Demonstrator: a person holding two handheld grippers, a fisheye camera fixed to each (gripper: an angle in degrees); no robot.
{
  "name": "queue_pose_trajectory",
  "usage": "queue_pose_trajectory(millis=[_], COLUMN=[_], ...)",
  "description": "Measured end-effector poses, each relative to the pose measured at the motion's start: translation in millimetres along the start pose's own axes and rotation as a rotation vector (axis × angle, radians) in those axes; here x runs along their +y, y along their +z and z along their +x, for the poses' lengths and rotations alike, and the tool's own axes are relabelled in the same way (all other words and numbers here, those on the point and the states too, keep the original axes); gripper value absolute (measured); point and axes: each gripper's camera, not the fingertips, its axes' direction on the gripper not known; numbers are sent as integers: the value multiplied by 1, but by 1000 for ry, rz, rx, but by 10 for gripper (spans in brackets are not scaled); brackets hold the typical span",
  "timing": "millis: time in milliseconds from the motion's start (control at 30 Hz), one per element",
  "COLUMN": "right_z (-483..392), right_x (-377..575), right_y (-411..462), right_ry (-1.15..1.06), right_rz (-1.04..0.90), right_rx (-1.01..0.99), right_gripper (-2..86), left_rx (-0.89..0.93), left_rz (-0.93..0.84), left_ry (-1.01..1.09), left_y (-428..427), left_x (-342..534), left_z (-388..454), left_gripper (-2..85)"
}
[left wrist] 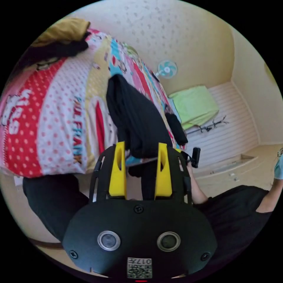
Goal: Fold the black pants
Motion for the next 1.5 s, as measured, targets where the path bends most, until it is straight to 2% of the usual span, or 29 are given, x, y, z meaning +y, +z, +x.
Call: queue_pose_trajectory(millis=[67, 133, 233, 300, 333, 400, 500, 567, 700, 867, 1000, 1133, 1233, 1333, 1400, 1433, 1500], right_z=[11, 22, 39, 59, 58, 39, 25, 27, 25, 19, 14, 26, 75, 151, 199, 203, 202], right_x=[-28, -62, -106, -117, -116, -108, -97, -80, -28, -46, -103, -146, -184, -189, -161, -152, -122], right_y=[-10, -1, 36, 90, 96, 98, 101, 87, 26, -70, -196, -305, -372, -404, -401, -394, -334], right_ry=[13, 42, 152, 273, 282, 241, 196, 201, 143, -32, -231, -308, -193, 167, 466, 474, 332], right_rz=[65, 59, 49, -89, -84, -75, -247, -292, -193, -28, 94, 159, 156, 96, 9, -2, -73], right_rx=[-88, -161, -198, -271, -255, -126, -191, -310, -501, -502, -342, -115, 45, 371, 598, 641, 684], right_gripper=[187, 207, 223, 210, 202, 169, 138, 126, 115, 109, 109, 118, 130, 130, 104, 94, 48], left_rx=[-17, -50, -98, -34, 30, -87, -75, -54, 119, 112, 208, 315, 328, 218, 181, 104, -40], left_rz=[140, 147, 38, -105, -178, -74, -11, -90, -152, -112, -92, -90, -121, -288, -336, -340, -345], left_ry=[21, -11, -84, -155, -195, -187, -188, -168, -179, 67, 279, 468, 522, 370, 393, 405, 410], left_y=[-29, -28, 13, 59, 90, 92, 92, 90, 87, 104, 145, 229, 305, 379, 396, 398, 391], left_x=[-31, -64, -115, -129, -126, -111, -77, -50, -7, -23, -73, -127, -161, -164, -140, -119, -91], left_z=[-1, -9, -32, -52, -62, -54, -33, -17, 6, 120, 209, 314, 369, 366, 346, 325, 279], left_gripper=[167, 190, 218, 224, 208, 164, 109, 102, 100, 100, 100, 107, 126, 113, 94, 85, 58])
